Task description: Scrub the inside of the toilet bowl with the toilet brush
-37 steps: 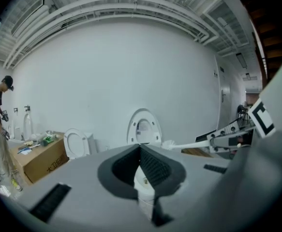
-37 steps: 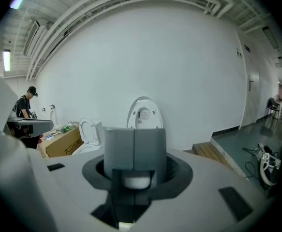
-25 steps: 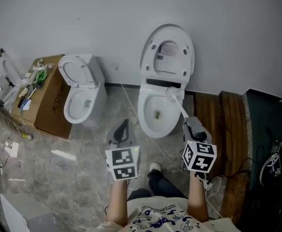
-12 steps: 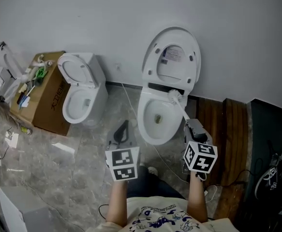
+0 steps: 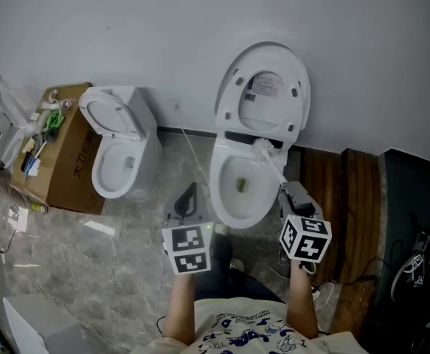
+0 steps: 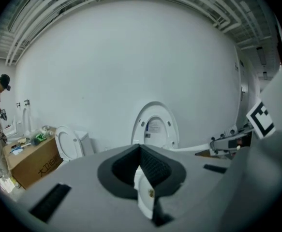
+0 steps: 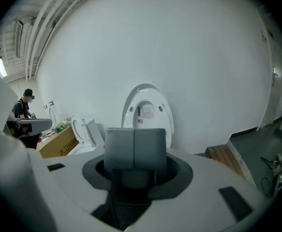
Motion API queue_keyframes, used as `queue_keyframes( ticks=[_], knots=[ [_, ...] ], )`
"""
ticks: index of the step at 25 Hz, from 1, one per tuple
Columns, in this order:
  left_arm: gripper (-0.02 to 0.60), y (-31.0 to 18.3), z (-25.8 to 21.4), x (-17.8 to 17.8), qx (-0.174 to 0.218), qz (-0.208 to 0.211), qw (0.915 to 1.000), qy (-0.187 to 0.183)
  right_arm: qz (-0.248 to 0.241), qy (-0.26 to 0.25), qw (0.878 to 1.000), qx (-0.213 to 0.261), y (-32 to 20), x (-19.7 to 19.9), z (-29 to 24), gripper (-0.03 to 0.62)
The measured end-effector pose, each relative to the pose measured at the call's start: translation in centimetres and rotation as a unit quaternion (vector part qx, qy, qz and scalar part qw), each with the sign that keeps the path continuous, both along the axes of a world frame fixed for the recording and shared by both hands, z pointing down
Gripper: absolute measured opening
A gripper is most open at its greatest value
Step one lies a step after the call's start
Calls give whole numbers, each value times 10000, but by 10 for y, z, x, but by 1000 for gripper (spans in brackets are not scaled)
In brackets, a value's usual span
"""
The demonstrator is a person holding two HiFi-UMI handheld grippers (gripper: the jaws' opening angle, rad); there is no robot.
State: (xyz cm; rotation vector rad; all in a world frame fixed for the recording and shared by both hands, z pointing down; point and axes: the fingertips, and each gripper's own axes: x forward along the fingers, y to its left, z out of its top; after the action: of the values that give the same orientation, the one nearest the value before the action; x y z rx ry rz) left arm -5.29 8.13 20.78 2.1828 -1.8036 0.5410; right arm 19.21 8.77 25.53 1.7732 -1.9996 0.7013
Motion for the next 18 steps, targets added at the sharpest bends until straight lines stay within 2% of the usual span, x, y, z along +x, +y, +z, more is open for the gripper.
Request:
queue_keyframes(
  ticks=[10,18],
  knots=[
    [1,-82,10,-10,-135,388,9991,59,136,125,9995,-261,-63,-23,13,169],
    [2,-135,32,-15,-377,704,9968,73,397,204,9968,-670,-91,-27,40,169]
  ],
)
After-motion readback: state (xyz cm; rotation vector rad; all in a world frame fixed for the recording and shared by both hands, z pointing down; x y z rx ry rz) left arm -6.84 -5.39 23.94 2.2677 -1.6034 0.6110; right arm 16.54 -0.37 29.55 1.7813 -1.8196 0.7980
